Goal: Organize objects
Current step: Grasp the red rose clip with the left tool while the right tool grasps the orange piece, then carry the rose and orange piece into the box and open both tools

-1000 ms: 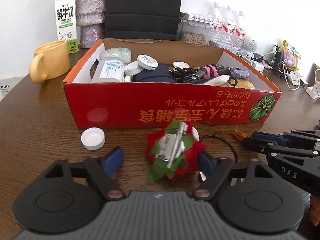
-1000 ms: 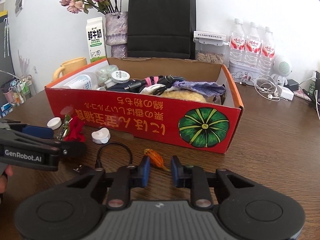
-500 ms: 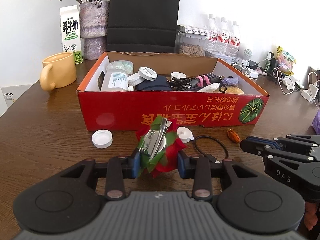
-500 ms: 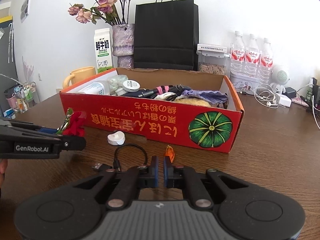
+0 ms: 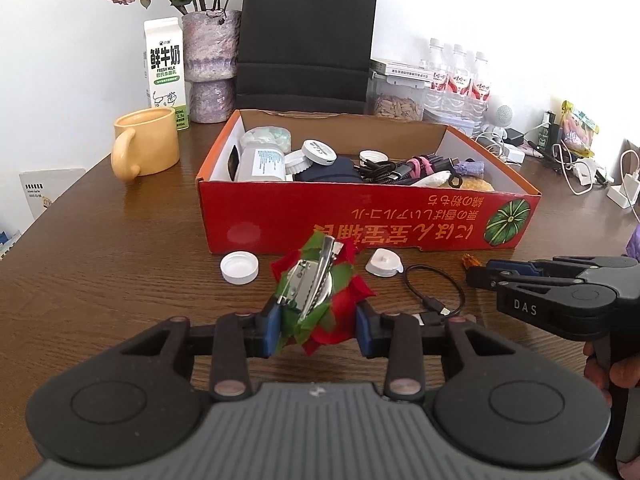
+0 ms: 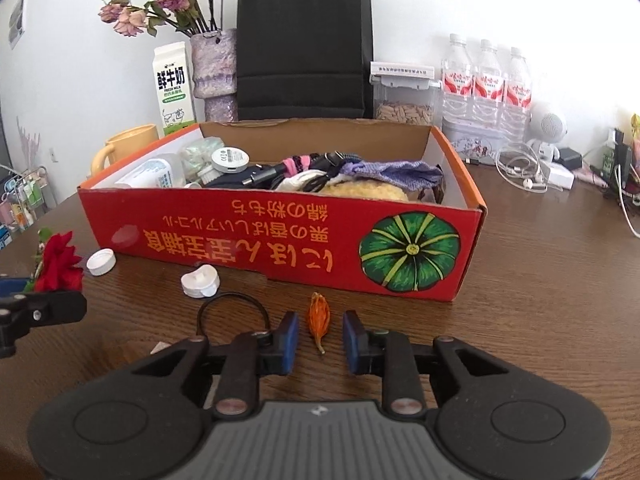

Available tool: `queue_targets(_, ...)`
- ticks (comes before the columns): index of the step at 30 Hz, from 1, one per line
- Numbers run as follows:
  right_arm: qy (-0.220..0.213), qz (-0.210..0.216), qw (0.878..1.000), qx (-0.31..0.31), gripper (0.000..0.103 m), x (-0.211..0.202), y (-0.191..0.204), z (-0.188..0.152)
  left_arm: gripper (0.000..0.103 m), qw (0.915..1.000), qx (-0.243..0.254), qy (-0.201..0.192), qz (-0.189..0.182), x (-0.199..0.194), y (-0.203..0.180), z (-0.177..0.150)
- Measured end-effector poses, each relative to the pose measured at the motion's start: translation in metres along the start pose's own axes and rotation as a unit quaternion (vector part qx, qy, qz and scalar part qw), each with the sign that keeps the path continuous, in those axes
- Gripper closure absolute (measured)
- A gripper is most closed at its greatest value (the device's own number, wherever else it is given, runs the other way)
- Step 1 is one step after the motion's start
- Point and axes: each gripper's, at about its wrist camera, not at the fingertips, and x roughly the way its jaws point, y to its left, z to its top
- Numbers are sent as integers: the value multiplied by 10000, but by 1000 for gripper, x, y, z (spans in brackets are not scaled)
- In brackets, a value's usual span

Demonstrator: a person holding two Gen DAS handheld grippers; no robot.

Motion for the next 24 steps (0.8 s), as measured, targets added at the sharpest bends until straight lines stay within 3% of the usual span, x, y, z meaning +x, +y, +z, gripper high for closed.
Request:
queue_targets(1,-7,42,10000,-38,94,-1,2,-1,66,10000,-9,0,15,-1,1,0)
queue_targets(13,-651,261,9974,-136,94,-51,16,-11,66,9998,-11,-219,4,-15,1,3)
queue_targets(24,-1080,437,9930,-193,94,-70,28,12,66,9983,67,-578,78,-25,-5,29)
